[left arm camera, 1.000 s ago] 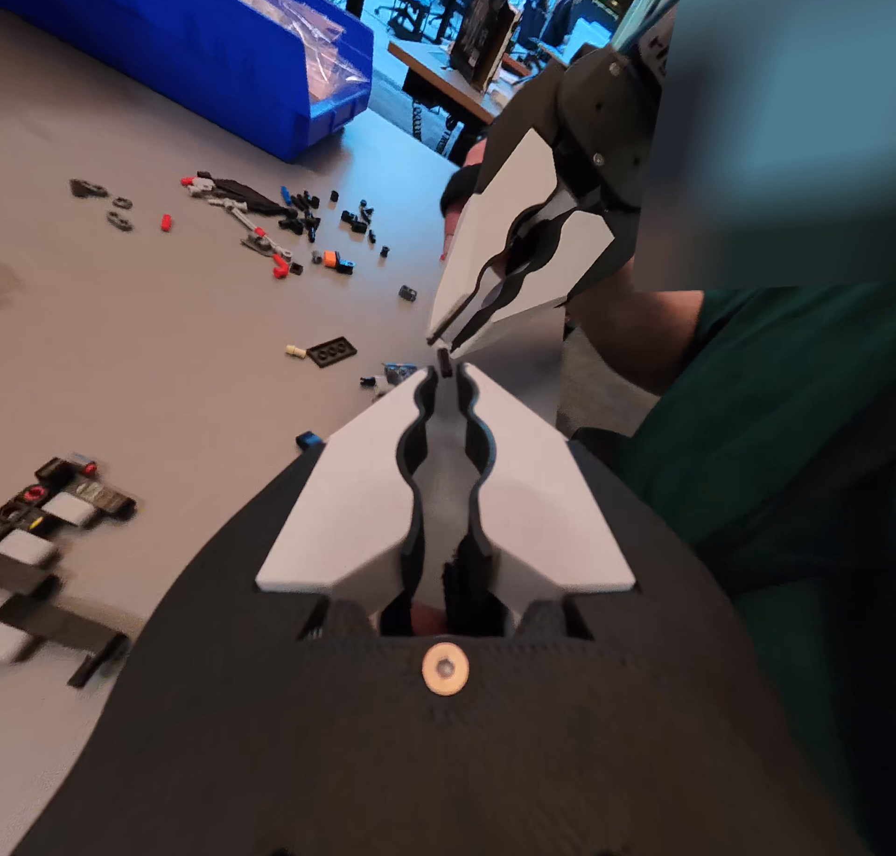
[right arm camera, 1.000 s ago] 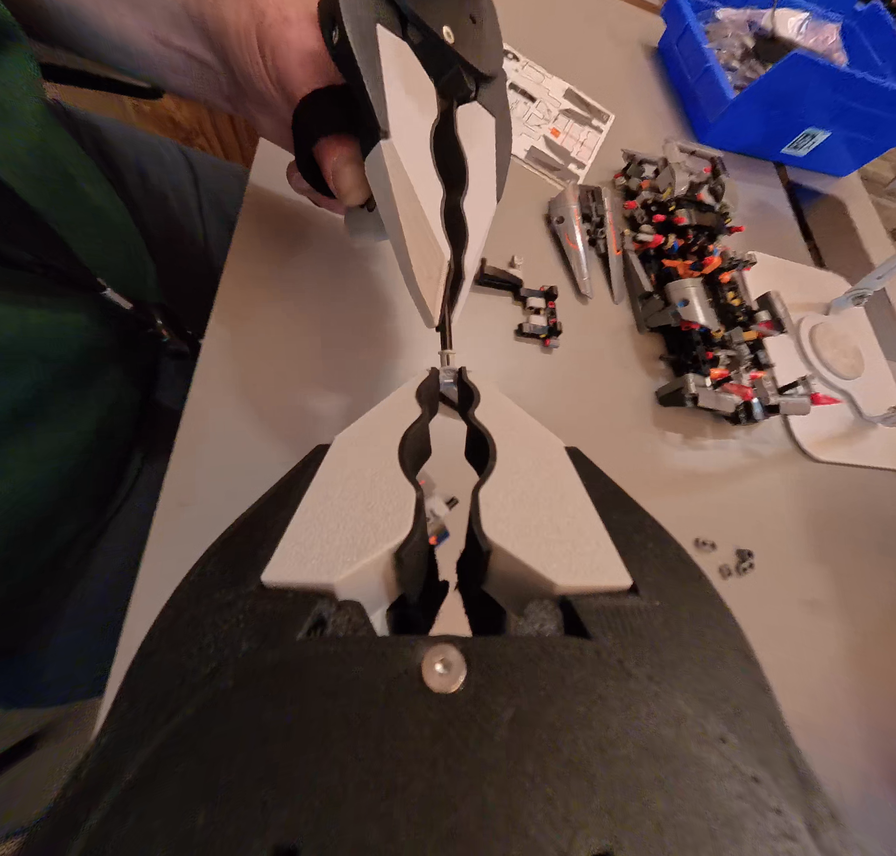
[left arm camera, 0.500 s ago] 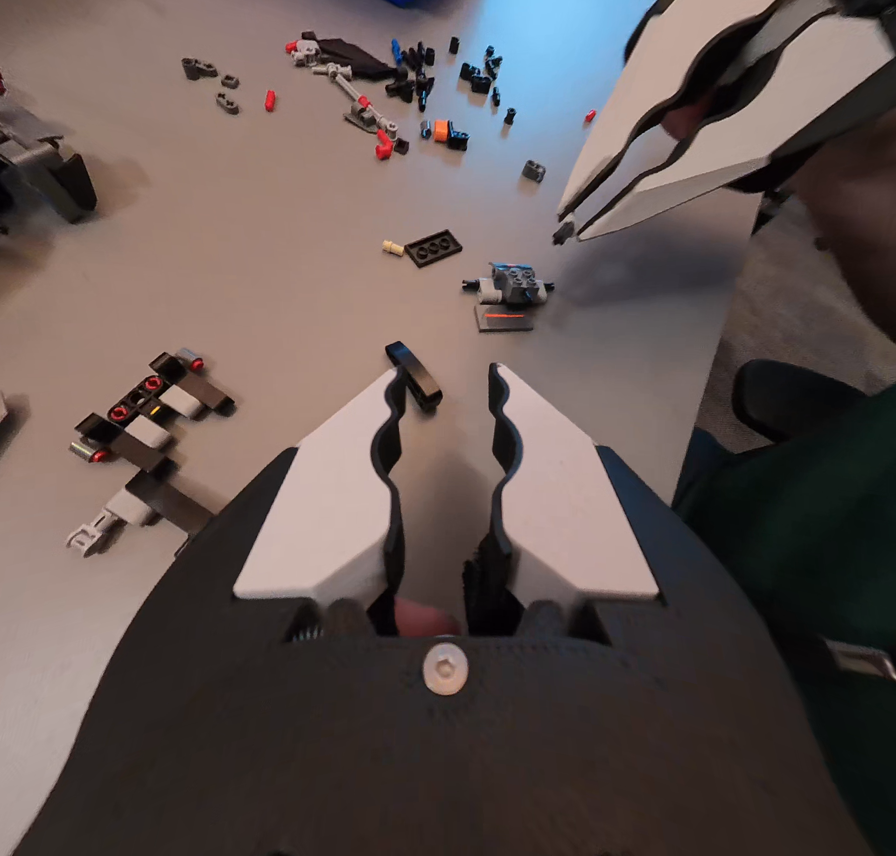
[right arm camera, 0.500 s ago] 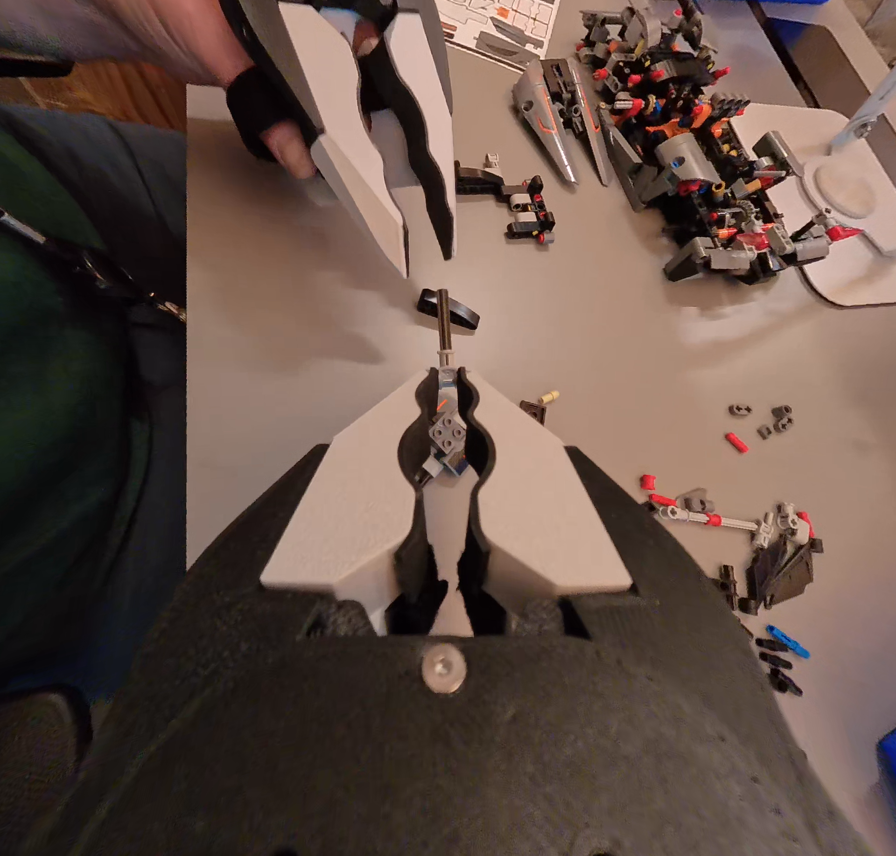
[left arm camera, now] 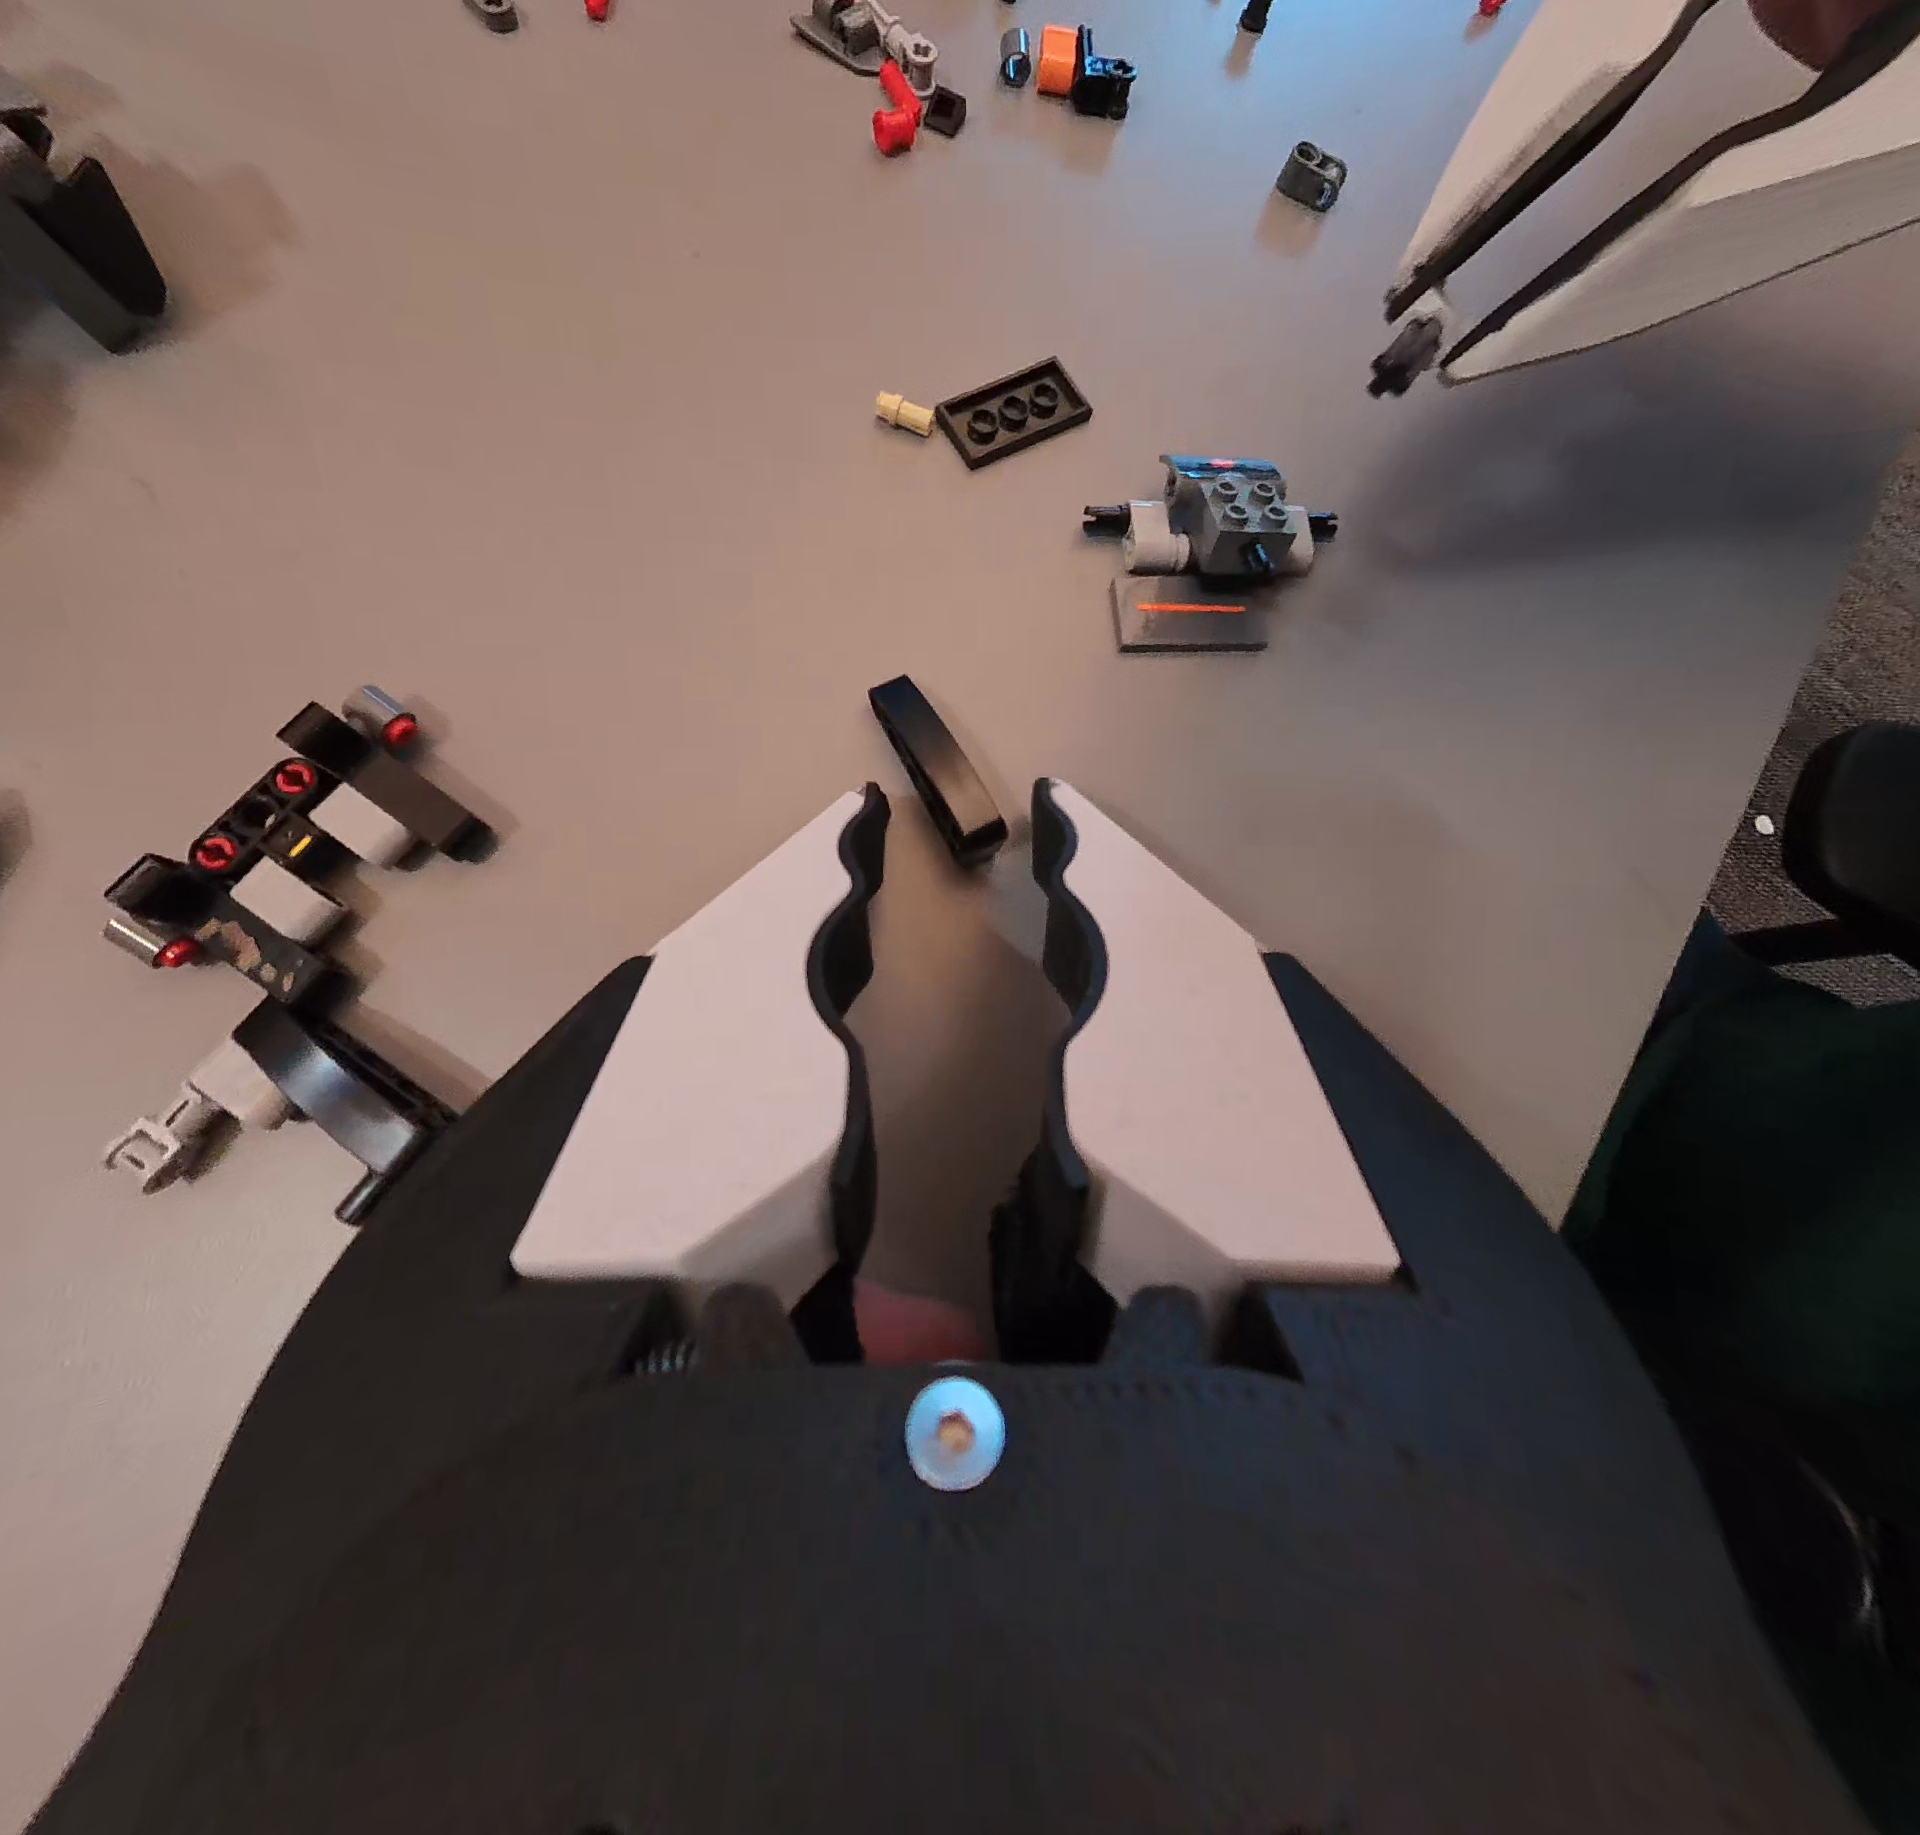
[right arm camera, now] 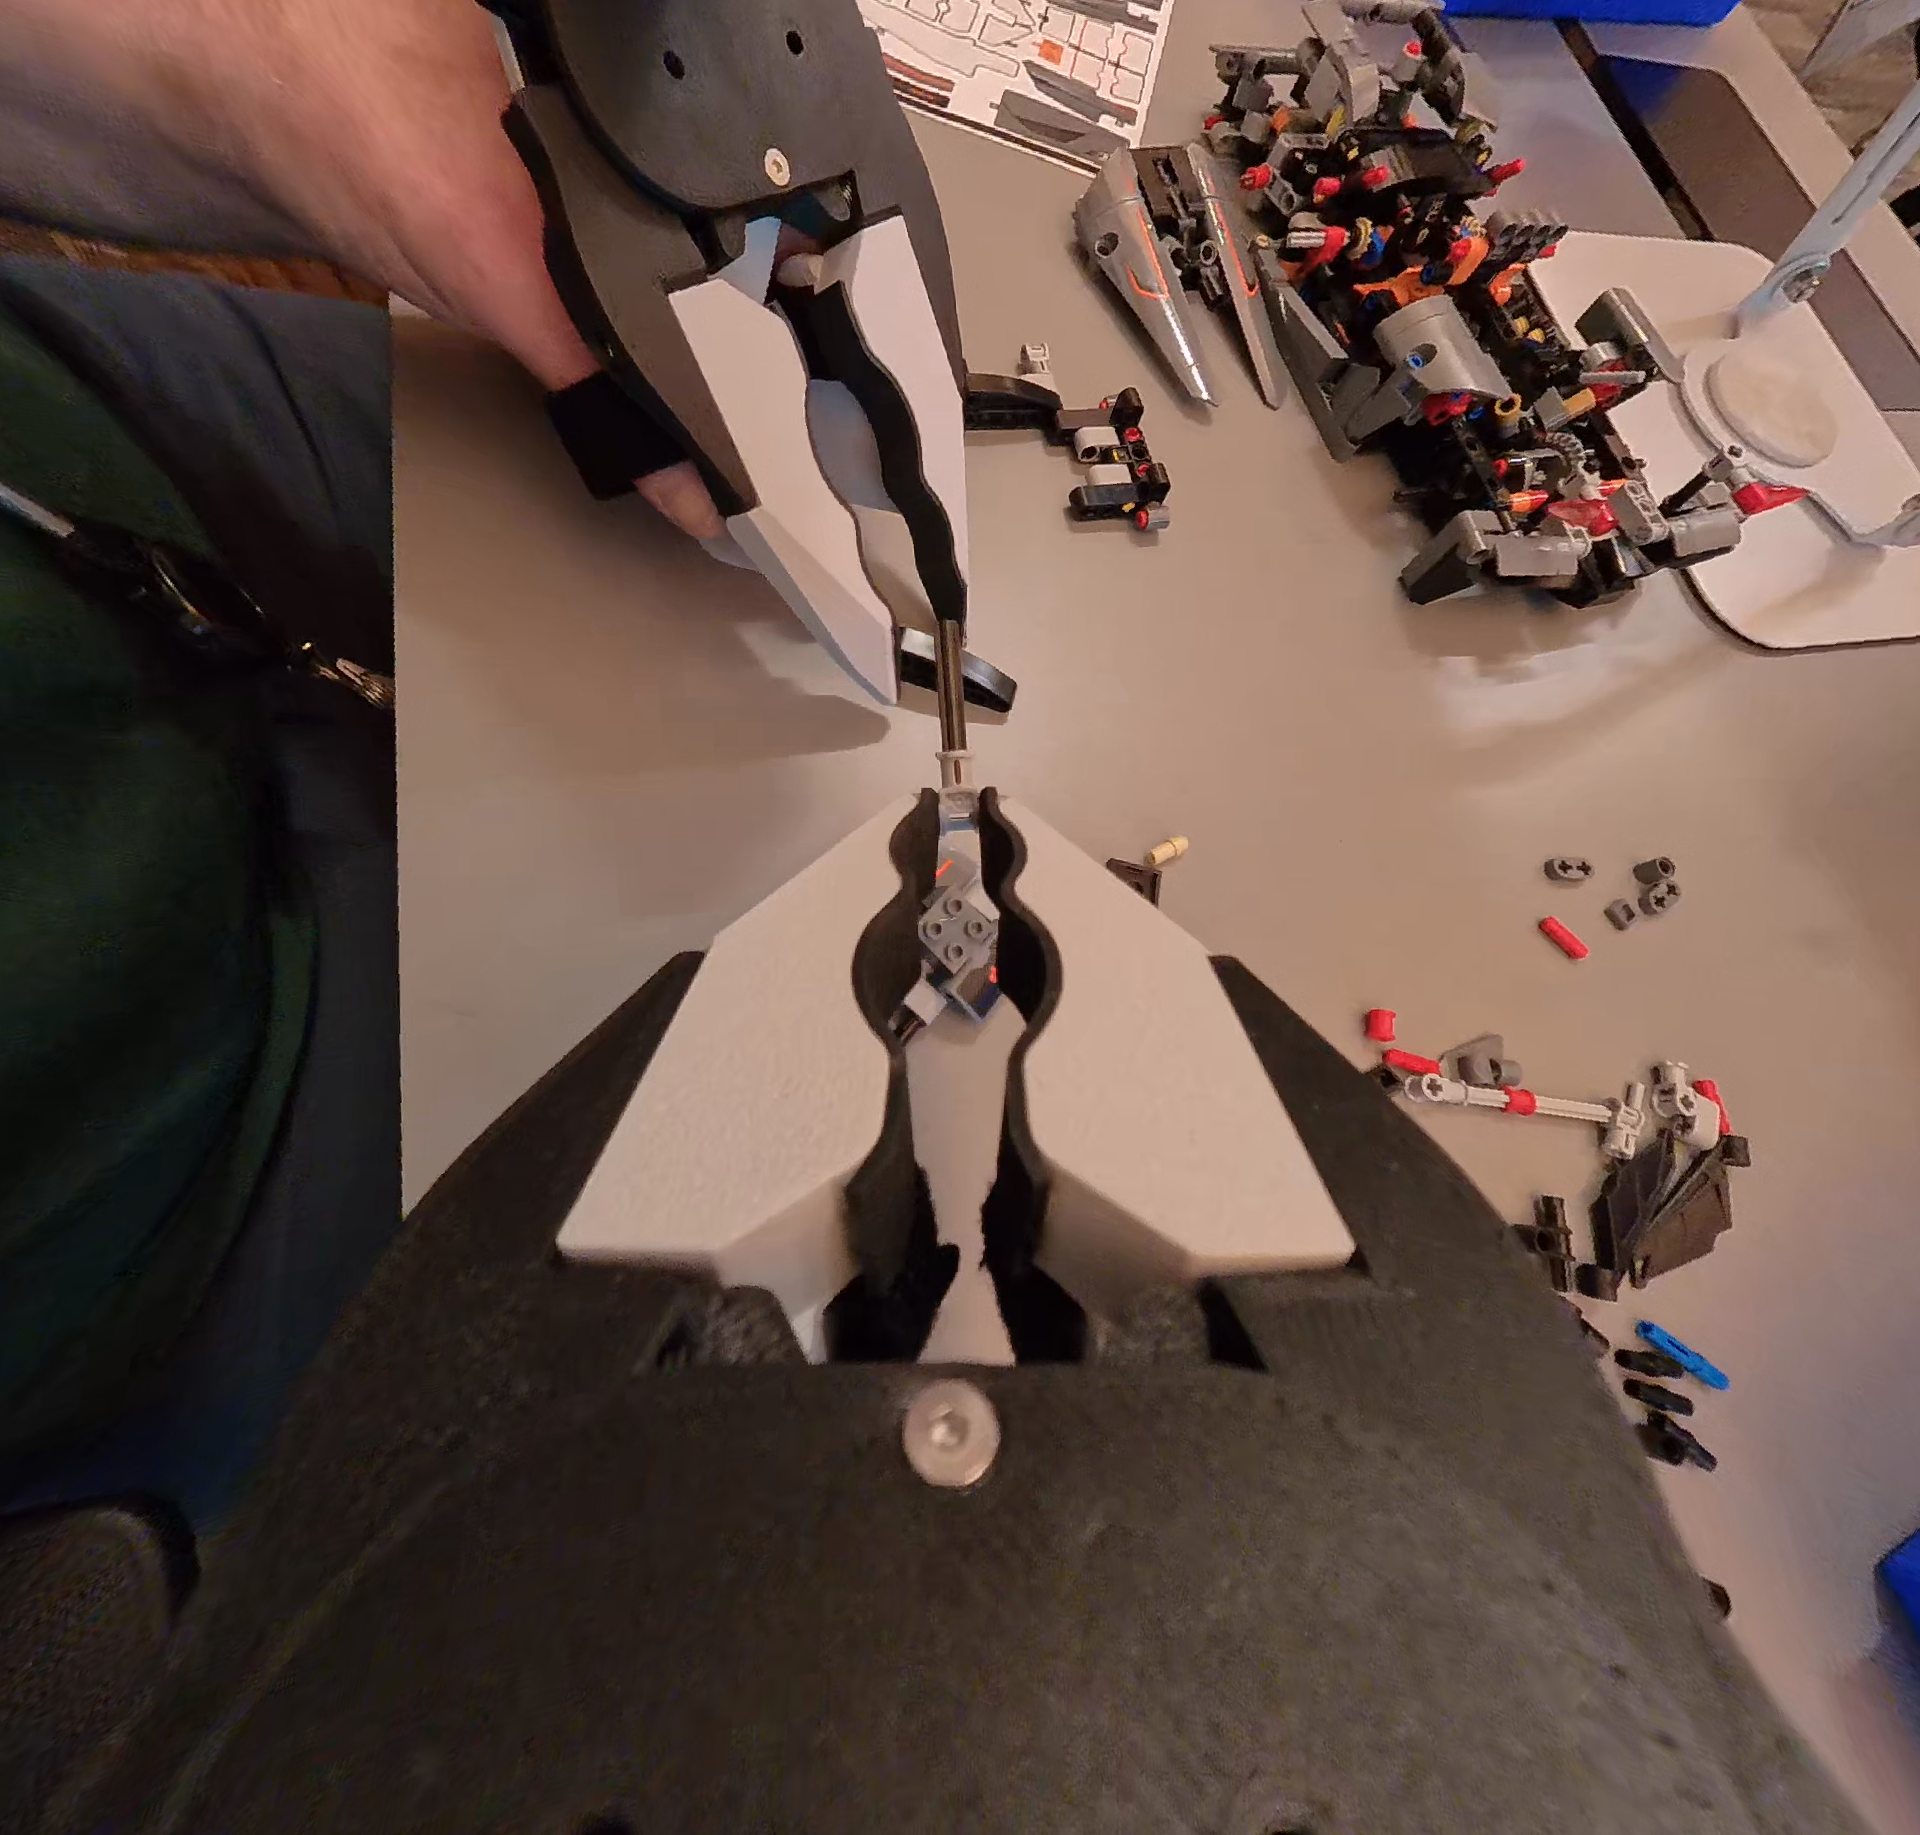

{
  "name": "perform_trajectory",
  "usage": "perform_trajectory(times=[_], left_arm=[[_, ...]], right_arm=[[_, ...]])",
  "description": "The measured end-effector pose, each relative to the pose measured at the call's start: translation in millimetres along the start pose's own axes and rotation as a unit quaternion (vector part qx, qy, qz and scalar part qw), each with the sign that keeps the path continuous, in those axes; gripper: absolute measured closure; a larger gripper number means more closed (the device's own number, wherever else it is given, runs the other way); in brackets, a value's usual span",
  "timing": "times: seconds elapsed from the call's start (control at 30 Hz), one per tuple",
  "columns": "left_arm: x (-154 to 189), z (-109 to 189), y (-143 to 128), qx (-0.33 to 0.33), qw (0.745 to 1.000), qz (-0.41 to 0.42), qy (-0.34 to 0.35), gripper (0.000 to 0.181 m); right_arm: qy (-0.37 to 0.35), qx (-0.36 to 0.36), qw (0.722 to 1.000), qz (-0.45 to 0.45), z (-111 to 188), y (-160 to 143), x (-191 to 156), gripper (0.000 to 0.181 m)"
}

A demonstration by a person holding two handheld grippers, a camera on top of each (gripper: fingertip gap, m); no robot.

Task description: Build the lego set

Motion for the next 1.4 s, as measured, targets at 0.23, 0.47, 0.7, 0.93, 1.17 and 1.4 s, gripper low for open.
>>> perform_trajectory(times=[0.23,0.47,0.7,0.93,1.17,1.4], left_arm=[[0,0,0,0.003,1.0,0.003,0.005,0.153],[0,-3,3,0.001,1.0,-0.001,0.02,0.151],[0,-3,3,0.003,1.0,-0.001,0.03,0.151],[-5,7,0,0.012,0.999,0.006,0.04,0.141],[-5,10,3,0.016,0.999,0.0,0.038,0.139],[-5,9,28,0.022,0.998,-0.037,0.035,0.142]], right_arm=[[-0.003,0.0,1.0,-0.01,-1,-5,5,0.176],[-0.007,-0.007,0.999,-0.032,-3,-11,9,0.176],[-0.014,-0.007,0.999,-0.049,1,-14,9,0.176],[-0.033,-0.011,0.998,-0.058,10,-18,11,0.176],[-0.056,-0.041,0.996,-0.058,16,-33,14,0.175],[-0.085,-0.062,0.99,-0.096,36,-64,23,0.175]])
Point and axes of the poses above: each gripper's, where its closed fingertips meet, z back along the fingers, y out of its top, x = y × z across the jaws, the point moved 5 cm from there along z, back along the fingers, and after that the axes turned 7 degrees about -x, right-handed, at the moved point
